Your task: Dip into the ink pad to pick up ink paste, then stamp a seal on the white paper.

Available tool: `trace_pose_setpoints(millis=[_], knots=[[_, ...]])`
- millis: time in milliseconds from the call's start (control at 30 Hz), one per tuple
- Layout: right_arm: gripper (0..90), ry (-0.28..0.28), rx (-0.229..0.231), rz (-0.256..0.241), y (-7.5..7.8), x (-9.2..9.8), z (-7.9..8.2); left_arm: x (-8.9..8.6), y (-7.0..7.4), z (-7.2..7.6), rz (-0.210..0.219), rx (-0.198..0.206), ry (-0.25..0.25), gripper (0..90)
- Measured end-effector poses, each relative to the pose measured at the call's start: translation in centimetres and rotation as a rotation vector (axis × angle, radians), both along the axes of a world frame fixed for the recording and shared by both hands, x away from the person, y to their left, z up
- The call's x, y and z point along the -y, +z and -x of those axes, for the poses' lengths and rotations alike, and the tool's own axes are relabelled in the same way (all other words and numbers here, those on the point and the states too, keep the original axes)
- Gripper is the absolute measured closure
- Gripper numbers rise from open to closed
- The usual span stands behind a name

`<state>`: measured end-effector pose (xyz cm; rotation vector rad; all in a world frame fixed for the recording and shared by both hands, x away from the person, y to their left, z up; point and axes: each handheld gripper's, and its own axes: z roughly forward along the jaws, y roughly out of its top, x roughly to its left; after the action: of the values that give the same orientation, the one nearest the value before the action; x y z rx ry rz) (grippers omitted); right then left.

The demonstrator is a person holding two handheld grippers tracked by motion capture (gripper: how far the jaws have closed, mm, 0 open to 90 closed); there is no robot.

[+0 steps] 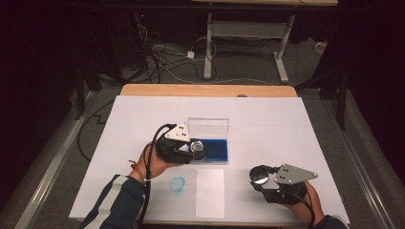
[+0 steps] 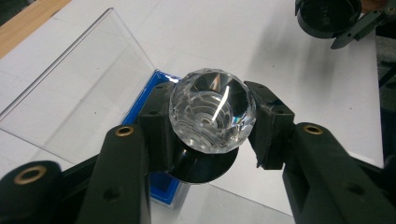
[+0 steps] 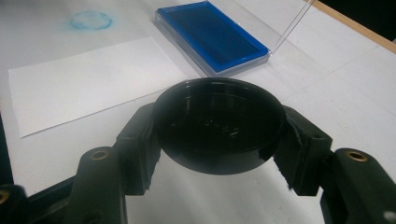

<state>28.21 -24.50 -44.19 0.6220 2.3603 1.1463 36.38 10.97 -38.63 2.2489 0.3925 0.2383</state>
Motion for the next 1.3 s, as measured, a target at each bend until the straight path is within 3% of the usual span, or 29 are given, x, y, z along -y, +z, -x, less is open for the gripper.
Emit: trace_pose_setpoints(millis=[733, 1300], knots=[[38.6, 0.003, -0.006, 0.008, -0.1, -0.2, 0.0, -1.0, 0.1, 2.3, 0.007, 0.021, -0.038, 54.6], [38.6, -0.008, -0.008, 0.012, -0.3, 0.0, 0.2, -0.2, 0.1, 4.1, -0.007, 0.006, -0.118, 54.5]])
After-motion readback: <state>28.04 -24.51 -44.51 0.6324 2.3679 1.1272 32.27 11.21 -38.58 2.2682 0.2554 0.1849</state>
